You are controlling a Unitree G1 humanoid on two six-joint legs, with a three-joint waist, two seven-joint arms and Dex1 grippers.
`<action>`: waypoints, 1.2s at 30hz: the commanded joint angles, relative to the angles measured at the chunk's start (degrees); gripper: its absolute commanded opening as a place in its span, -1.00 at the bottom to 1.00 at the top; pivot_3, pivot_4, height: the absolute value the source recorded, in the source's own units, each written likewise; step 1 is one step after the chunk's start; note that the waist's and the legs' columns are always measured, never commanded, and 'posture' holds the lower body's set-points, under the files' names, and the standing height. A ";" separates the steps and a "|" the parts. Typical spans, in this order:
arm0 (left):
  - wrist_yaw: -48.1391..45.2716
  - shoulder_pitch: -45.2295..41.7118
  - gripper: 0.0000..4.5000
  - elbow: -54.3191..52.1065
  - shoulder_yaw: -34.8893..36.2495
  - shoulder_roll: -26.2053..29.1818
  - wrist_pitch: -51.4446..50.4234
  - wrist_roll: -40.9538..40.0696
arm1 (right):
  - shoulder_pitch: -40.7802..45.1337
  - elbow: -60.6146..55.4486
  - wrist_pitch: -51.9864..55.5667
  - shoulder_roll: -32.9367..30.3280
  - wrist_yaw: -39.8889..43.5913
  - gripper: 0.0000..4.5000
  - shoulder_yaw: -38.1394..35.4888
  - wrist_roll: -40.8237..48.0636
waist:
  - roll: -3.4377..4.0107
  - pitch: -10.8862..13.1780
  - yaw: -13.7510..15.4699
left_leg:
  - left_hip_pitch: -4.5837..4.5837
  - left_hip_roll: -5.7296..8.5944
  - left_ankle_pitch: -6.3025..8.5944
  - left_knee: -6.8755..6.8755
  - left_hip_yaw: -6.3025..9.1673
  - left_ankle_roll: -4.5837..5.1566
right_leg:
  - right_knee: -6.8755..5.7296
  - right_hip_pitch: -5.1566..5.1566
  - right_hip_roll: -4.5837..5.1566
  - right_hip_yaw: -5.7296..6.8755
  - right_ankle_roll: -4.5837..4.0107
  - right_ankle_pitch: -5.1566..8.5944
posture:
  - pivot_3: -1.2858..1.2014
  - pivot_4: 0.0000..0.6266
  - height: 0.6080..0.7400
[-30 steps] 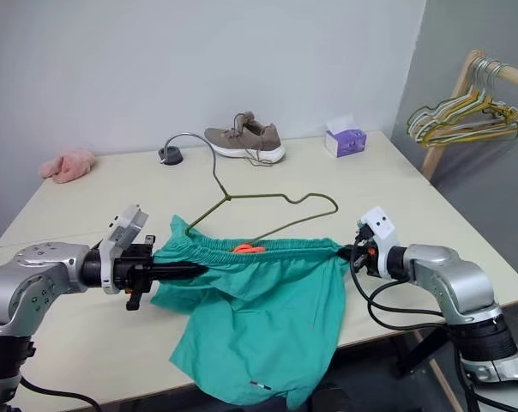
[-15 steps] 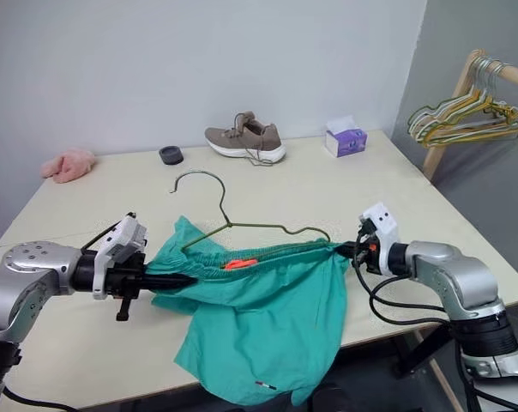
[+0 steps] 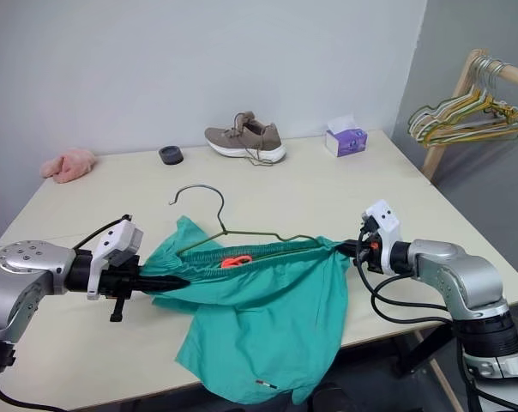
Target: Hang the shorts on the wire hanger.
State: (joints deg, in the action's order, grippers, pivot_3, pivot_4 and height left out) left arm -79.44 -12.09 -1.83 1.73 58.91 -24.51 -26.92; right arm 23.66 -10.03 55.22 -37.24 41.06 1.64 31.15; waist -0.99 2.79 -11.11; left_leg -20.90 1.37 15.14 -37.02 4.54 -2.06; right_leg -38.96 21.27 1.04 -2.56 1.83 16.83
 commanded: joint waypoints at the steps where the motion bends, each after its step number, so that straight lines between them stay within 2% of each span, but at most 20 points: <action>1: 0.17 0.01 -1.00 3.27 1.21 2.79 1.29 3.24 | 0.39 1.52 0.27 -3.81 -3.03 -1.00 -6.91 -1.67 | 0.01 0.01 0.00 | 0.00 0.00 0.00 0.00 0.00 0.00 | 0.00 0.00 0.00 0.00 0.00 0.00 | -0.13 -1.00 1.00; 10: 0.89 -0.30 -1.00 4.89 -2.08 2.19 5.43 7.41 | 3.14 -5.40 2.91 -4.24 -2.69 -1.00 -5.26 1.76 | 0.04 0.02 -0.02 | 0.00 0.00 0.00 0.00 -0.01 0.00 | 0.00 0.01 0.00 -0.02 0.00 0.00 | -0.14 -1.00 1.00; 19: 4.86 -4.76 -1.00 2.80 -7.49 -5.89 5.87 9.77 | 8.13 -16.45 4.73 -0.59 -2.58 -1.00 7.09 0.98 | 0.03 0.02 -0.13 | -0.01 0.00 0.00 0.00 0.01 0.00 | 0.01 0.01 0.01 -0.01 0.01 0.00 | -0.15 -1.00 1.00; 23: 5.56 -4.93 -1.00 1.80 -8.48 -8.08 5.36 9.99 | 9.51 -19.67 6.16 -0.27 -0.44 -1.00 7.64 4.17 | 0.03 0.02 -0.10 | -0.06 0.00 0.00 0.01 0.03 0.00 | 0.01 0.06 0.02 0.01 0.01 0.00 | -0.15 -1.00 1.00; 32: 5.35 -3.79 -1.00 1.83 -8.09 -9.23 5.91 10.00 | 6.58 -22.14 3.28 -8.89 3.06 0.34 8.44 0.79 | 0.02 0.01 -0.09 | -0.06 0.00 0.01 0.00 0.04 0.00 | 0.03 0.05 0.03 0.04 0.01 0.00 | -0.16 -1.00 1.00; 36: 4.90 -3.71 -1.00 2.22 -8.37 -9.53 6.90 10.22 | 6.00 -20.22 1.92 -9.69 2.00 0.34 10.23 -2.54 | 0.02 0.01 -0.37 | -0.03 -0.01 0.00 0.01 0.02 0.00 | 0.02 0.05 0.02 0.02 0.01 0.00 | -0.16 -1.00 1.00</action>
State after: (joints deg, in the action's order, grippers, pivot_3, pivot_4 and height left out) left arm -74.40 -15.36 1.12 -7.43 49.64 -18.85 -16.58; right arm 29.92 -30.65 58.90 -46.59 43.41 11.25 30.18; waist -0.97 2.81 -11.48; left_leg -20.92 1.36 15.14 -37.01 4.55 -2.07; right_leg -38.94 21.32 1.06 -2.55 1.84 16.83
